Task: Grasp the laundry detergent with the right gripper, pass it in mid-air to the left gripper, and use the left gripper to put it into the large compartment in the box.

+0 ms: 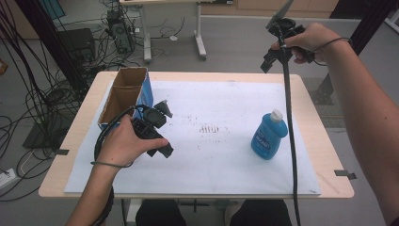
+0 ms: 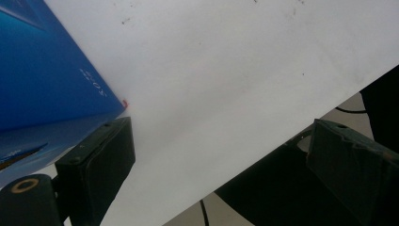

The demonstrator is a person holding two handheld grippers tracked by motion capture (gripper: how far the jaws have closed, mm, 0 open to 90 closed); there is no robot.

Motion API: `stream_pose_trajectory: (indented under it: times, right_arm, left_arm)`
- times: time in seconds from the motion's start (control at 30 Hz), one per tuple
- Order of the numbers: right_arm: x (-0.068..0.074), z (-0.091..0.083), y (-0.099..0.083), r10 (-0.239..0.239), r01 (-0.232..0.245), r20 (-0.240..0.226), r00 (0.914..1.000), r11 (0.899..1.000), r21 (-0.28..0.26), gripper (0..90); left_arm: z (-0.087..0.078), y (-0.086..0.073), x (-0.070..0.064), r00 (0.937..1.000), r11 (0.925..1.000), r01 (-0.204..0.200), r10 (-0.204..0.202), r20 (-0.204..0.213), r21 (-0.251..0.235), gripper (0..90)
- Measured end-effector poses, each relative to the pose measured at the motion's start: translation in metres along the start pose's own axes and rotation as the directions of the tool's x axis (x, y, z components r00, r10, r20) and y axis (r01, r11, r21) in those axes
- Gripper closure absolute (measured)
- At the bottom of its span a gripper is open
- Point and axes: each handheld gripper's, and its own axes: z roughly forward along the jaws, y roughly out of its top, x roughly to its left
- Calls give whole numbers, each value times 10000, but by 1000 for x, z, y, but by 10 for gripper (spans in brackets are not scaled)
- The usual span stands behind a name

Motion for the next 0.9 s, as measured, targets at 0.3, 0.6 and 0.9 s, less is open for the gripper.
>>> stream_pose_trajectory:
  times: [0.3, 0.6, 0.9]
  right_arm:
    - [0, -2, -1, -29, 29, 26, 10000, 10000, 5, 70]
    - [2, -6, -6, -96, 96, -32, 9999, 9999, -50, 68]
    - [7, -17, -17, -175, 174, -83, 9998, 9997, -183, 67]
  left_arm:
    - [1, 1, 0, 10000, 10000, 21, -21, -21, 55, 86]
    - [0, 1, -2, 10000, 10000, 30, -30, -15, -3, 87]
    - [1, -1, -4, 10000, 10000, 61, -61, 30, 31, 88]
